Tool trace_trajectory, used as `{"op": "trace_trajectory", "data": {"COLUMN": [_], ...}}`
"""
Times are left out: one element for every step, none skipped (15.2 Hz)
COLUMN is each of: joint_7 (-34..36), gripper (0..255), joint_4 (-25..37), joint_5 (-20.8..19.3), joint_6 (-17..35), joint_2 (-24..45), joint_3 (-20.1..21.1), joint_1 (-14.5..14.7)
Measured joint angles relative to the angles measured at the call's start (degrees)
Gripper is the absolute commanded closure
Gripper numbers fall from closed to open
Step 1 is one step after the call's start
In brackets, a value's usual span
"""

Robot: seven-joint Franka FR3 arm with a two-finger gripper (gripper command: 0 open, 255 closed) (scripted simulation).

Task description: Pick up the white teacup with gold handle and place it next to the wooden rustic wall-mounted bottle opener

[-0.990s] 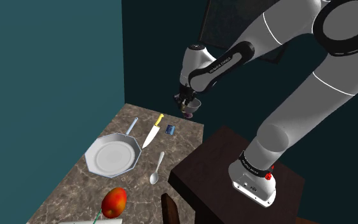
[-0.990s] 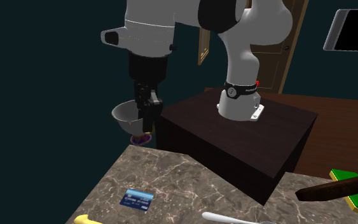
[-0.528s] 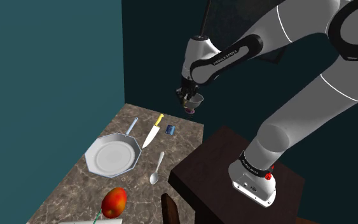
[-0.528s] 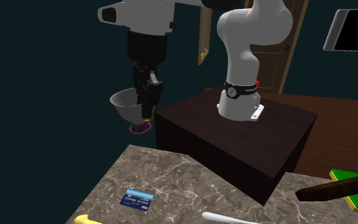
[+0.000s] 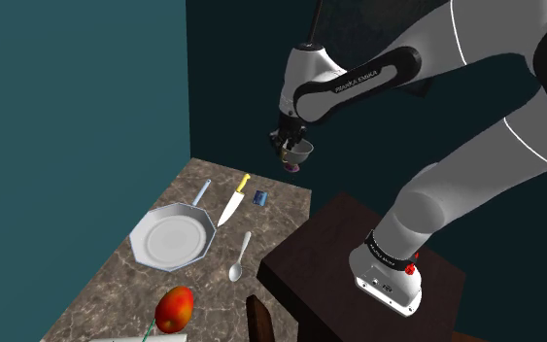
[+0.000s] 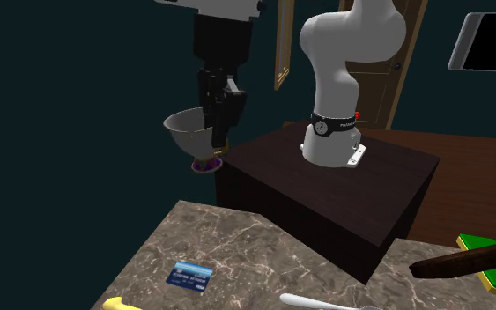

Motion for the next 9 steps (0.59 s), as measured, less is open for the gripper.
{"op": "trace_trajectory", "data": {"joint_7": [1.0, 1.7, 2.9, 3.8, 4.8, 6.1, 7.4, 8.5, 10.1], "gripper": [255, 255, 255, 255, 255, 255, 255, 255, 255], "joint_4": [-1.2, -1.9, -2.7, -3.9, -4.9, -6.3, -7.0, -7.3, -8.3], "joint_5": [0.5, 1.2, 2.0, 2.6, 3.5, 4.3, 5.1, 5.8, 7.0], "joint_6": [0.1, -0.8, -1.6, -1.7, -2.6, -2.5, -2.8, -3.3, -3.9], "joint_2": [-1.0, -2.6, -4.0, -5.2, -7.1, -8.1, -9.0, -9.8, -11.1], "joint_3": [0.8, 1.3, 2.3, 3.0, 3.8, 4.8, 5.8, 6.7, 7.9], "joint_1": [0.7, 1.4, 2.5, 3.2, 4.3, 5.4, 6.4, 7.3, 8.7]}}
